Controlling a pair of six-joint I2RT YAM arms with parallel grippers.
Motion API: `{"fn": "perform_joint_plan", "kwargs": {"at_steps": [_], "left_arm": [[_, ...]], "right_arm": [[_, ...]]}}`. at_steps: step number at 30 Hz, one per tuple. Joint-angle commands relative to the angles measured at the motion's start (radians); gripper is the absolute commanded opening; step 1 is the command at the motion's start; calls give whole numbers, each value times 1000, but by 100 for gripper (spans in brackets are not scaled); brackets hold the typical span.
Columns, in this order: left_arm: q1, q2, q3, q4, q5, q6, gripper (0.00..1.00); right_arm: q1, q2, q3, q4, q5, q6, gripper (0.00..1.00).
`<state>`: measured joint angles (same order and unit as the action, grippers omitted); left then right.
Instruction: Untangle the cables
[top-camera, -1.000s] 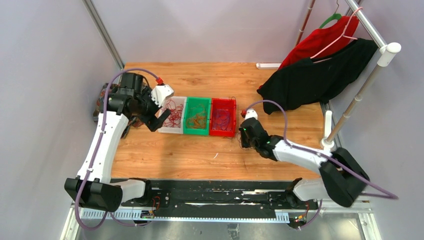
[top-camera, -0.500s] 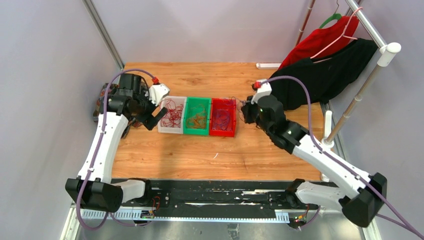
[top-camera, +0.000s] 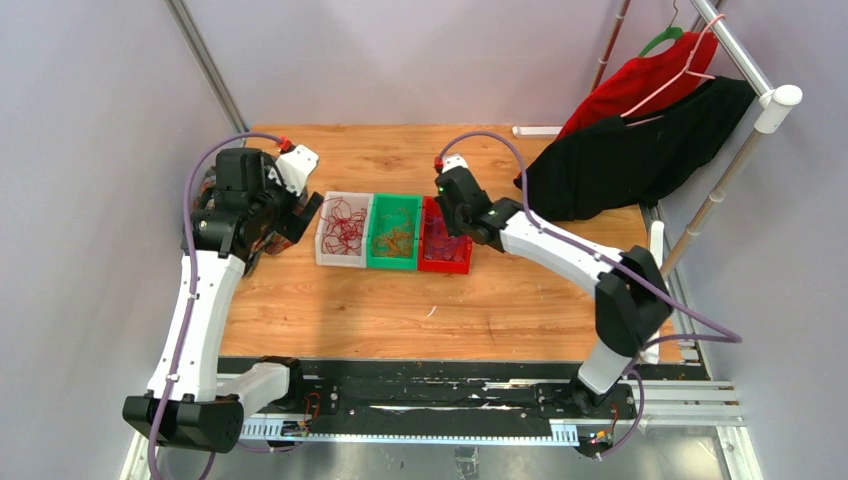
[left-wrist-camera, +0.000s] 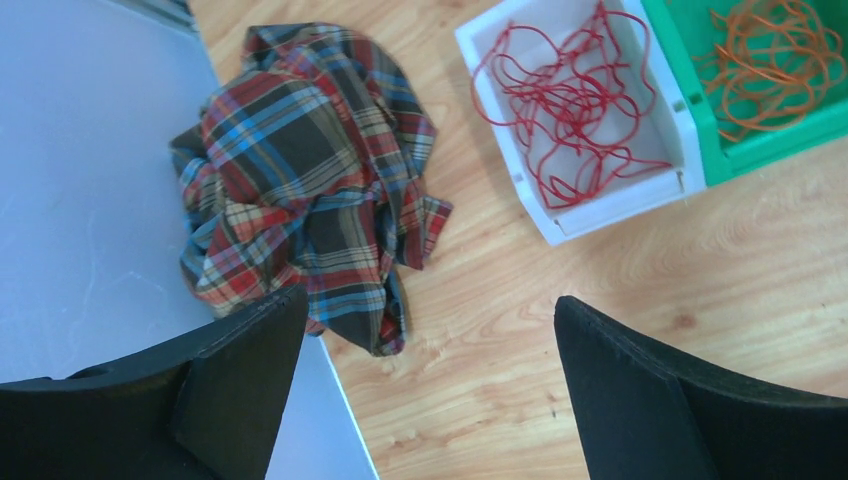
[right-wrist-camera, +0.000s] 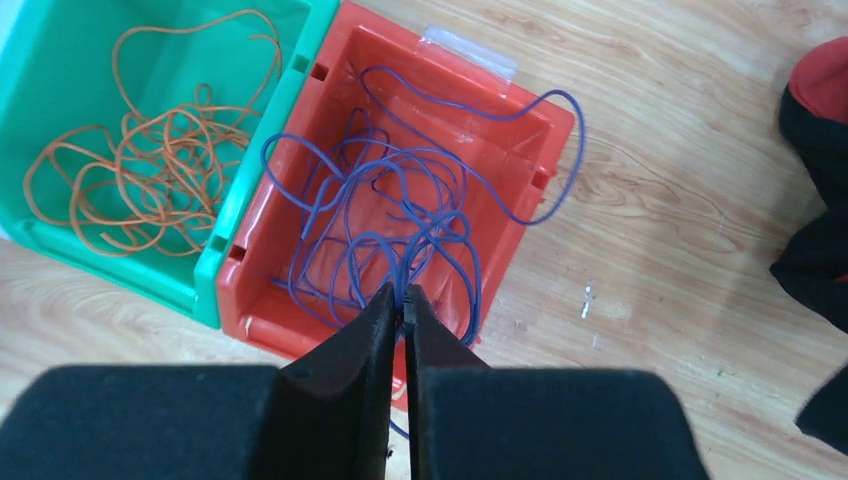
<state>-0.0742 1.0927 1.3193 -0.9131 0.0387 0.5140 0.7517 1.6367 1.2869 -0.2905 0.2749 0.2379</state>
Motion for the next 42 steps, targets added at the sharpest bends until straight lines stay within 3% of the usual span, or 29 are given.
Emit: {"fn": "perform_joint_plan", "kwargs": {"at_steps": [1,7,9,14,16,22,27,30,34,39,42], "left_arm": [[9,-38,-29,133,-112,-65,98],[14,-61,-30,148,-100,-77,98],[14,-69,-28,147,-71,-75,98],[15,-76,-25,117,56,-62,98],[17,-91,-51,136,100,-79,98],[27,-176,-246,312,144,-185,98],[53,-219,-422,444,152,-299,98],[61,-260,-553,555,137,-330,98],[62,-327,-714,710,163,-371,98],[61,-338,-836,889,270,-448,98],[62,-306,-932,1061,248,-460,98]], "right_arm": [[26,104,116,-104,64,-23,12],[36,96,122,-86,-6,-42,46],[36,82,120,-85,-9,-50,51],[36,28,99,-94,-12,-48,52],[36,-24,61,-91,-5,-40,66],[37,-293,-160,-35,90,-21,70],[29,-537,-294,-73,434,24,74],[22,-653,-426,50,562,-17,75],[-3,-735,-586,137,670,-61,75],[-54,-769,-674,104,786,37,75],[-99,-837,-831,377,804,-92,75]]}}
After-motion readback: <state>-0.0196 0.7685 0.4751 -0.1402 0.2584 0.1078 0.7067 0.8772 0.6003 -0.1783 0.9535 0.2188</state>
